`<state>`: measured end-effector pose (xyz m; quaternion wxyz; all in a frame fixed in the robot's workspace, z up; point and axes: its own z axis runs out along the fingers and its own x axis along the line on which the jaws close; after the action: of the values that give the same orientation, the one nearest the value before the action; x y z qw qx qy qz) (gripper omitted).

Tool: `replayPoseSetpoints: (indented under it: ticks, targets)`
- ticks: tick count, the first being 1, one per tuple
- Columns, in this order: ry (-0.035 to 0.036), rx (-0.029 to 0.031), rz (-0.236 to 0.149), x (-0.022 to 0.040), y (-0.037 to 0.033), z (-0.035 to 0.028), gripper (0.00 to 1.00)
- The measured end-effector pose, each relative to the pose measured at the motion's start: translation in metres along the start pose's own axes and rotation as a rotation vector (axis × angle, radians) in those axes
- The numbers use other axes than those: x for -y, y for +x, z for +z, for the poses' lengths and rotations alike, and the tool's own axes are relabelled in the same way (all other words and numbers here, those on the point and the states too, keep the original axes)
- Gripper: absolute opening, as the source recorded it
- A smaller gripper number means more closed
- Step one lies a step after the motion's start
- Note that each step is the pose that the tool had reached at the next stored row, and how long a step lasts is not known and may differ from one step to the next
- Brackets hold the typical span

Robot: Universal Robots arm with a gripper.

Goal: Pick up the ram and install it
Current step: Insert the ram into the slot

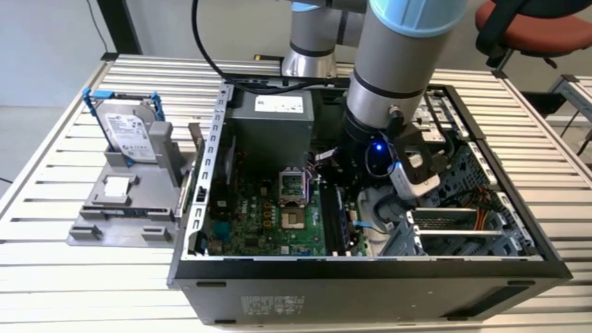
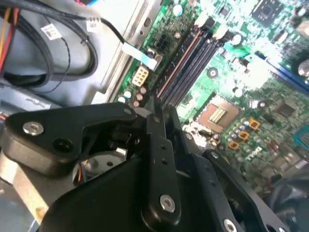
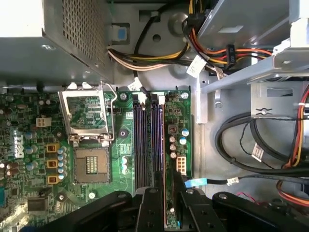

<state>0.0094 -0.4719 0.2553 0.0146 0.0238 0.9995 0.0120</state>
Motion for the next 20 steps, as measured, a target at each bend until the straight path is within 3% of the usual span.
replayPoseSetpoints:
  ticks: [4,5,20]
  targets:
    - [0.0002,-0.0001,0.000,0.0001,0.0001,-0.0001,1.00]
    - [0.0000,-0.0001,0.000,0.0001,0.0001,0.0000,0.00]
    - [0.0001,-0.0002,0.000,0.0005,0.0000,-0.0001,0.00]
